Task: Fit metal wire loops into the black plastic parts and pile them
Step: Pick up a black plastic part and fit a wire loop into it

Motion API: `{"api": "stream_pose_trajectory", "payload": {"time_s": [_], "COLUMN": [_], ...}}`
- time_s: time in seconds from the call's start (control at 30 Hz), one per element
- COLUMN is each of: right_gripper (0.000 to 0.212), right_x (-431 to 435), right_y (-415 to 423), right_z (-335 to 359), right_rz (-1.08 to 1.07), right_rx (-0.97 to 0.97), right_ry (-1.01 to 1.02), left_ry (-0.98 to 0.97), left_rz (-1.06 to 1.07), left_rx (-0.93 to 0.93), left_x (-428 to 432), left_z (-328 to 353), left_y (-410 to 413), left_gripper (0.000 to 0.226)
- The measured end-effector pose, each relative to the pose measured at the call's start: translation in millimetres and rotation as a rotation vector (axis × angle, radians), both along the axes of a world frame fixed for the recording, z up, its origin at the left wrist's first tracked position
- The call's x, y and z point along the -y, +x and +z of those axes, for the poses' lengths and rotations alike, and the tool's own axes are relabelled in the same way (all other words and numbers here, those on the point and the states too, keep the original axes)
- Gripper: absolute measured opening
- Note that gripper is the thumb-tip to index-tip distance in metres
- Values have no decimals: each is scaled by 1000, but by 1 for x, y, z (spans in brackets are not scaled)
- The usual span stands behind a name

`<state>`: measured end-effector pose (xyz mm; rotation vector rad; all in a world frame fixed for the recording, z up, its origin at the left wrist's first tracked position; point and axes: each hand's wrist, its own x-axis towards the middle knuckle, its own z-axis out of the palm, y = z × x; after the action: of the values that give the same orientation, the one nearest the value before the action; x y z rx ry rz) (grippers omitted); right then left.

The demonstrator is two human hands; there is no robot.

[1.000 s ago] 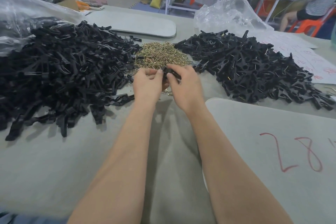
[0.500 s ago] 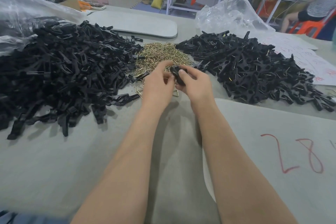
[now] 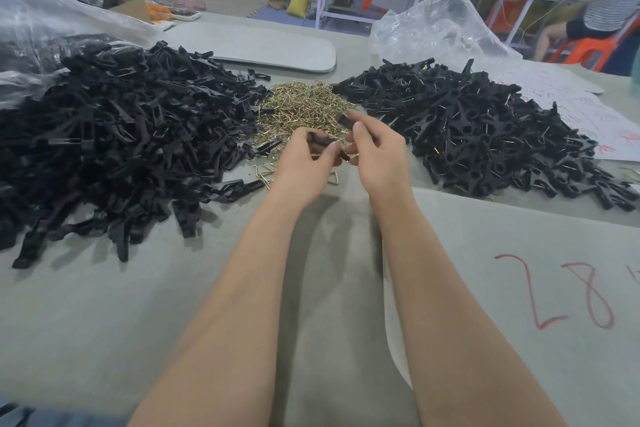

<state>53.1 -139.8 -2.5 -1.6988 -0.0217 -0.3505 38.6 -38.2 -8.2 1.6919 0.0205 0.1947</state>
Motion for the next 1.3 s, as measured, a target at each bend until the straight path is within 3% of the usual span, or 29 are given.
{"api": "stream_pose_trajectory", "payload": {"time_s": [0.07, 0.2, 0.3, 0.5, 0.63, 0.93, 1.3], "right_gripper": [26, 23, 22, 22, 14, 14, 17], "right_x": [-1, -1, -2, -4, -5, -3, -1], "right_y": [-2, -4, -6, -6, -5, -3, -8], "right_z": [1, 3, 3, 1, 1, 2, 6], "right_rz": [27, 142, 183, 129, 120, 129, 153], "right_rx": [53, 28, 22, 19, 18, 31, -3], "right_ry": [-20, 173, 145, 99, 126, 88, 39], "left_ry": [-36, -171, -284, -155, -162, -108, -177], "left_rz": [4, -68, -99, -11, 47, 0, -41], "left_rx": [6, -20, -27, -32, 4, 124, 96], "left_x": [-2, -6, -6, -5, -7, -9, -10], "left_z": [-1, 0, 2, 4, 5, 5, 2], "left_y": [1, 0, 0, 0, -2, -5, -3], "left_gripper": [10, 9, 13, 29, 11, 17, 27]}}
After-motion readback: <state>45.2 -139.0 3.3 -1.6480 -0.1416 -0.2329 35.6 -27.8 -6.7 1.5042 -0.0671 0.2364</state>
